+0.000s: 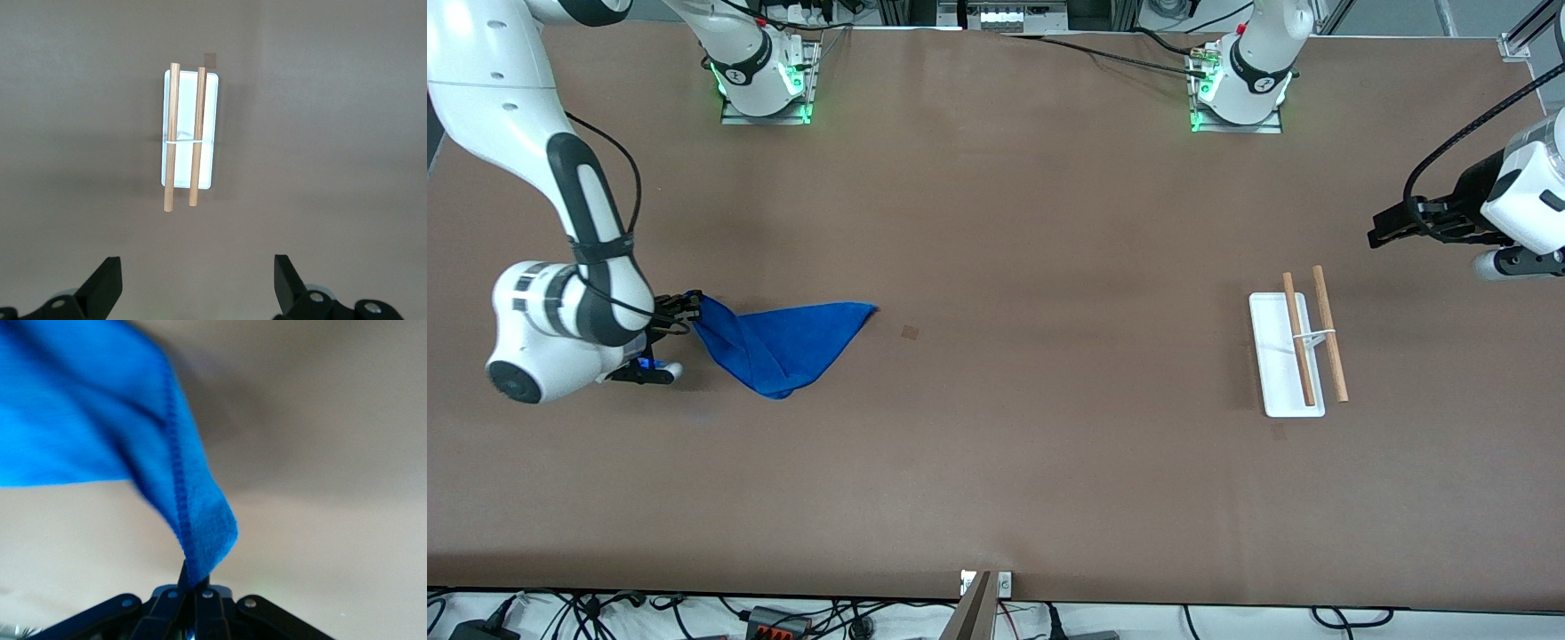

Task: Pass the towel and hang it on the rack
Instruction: 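Grasp the towel corner with the right gripper and lift it, then carry the towel toward the middle while the left gripper approaches it, then grasp the towel with the left gripper while the right gripper releases it, then carry the towel over the dowel rack with the left gripper while the right gripper withdraws, then lower the towel onto the dowels and open the left gripper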

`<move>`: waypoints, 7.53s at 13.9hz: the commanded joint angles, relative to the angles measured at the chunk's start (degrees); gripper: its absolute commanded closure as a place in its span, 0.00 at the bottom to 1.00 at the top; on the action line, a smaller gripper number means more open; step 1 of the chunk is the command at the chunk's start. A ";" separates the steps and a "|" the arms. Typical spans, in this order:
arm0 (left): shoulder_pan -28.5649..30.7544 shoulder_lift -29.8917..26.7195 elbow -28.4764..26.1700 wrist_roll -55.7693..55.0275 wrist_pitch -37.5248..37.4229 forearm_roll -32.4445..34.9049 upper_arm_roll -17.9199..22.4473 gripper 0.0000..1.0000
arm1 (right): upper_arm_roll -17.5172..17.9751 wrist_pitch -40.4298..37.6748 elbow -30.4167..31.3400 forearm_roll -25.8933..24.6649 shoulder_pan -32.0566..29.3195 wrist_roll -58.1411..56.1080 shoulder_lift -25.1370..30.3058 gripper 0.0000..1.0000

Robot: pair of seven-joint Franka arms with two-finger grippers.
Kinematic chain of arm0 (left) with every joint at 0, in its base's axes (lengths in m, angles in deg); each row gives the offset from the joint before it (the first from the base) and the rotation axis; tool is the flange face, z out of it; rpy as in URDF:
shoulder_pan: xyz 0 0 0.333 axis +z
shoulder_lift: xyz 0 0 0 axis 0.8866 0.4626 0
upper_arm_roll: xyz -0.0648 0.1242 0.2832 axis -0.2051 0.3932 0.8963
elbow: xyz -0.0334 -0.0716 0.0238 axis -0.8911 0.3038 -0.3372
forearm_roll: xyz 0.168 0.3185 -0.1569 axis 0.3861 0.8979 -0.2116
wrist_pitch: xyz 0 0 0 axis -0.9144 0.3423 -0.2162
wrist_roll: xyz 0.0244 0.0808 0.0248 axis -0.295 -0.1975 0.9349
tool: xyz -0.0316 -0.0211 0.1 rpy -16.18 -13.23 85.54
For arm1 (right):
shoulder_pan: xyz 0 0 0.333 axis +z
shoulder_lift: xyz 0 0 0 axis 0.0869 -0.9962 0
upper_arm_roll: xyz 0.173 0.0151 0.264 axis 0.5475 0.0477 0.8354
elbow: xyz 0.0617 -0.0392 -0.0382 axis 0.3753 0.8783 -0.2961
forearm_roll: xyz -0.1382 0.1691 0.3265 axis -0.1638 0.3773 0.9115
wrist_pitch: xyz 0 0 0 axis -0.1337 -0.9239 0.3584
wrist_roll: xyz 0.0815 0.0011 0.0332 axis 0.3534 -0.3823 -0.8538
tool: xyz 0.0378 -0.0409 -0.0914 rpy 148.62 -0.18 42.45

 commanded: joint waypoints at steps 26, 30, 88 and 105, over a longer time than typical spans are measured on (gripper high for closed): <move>-3.06 16.79 1.63 28.54 3.48 -21.82 -2.34 0.00 | 37.08 31.73 -23.25 24.29 18.36 12.12 2.26 1.00; -7.98 19.70 1.20 49.51 6.30 -26.20 -2.69 0.00 | 37.00 36.03 -22.29 23.85 20.29 12.13 2.17 1.00; 16.08 20.92 5.05 54.02 -1.79 -3.01 -7.79 0.99 | 16.17 7.22 -17.80 -15.70 9.06 15.73 10.87 0.00; 26.98 33.33 5.15 70.47 12.99 -2.39 -7.88 0.27 | -2.72 5.02 -8.14 -6.31 3.94 7.48 23.70 0.00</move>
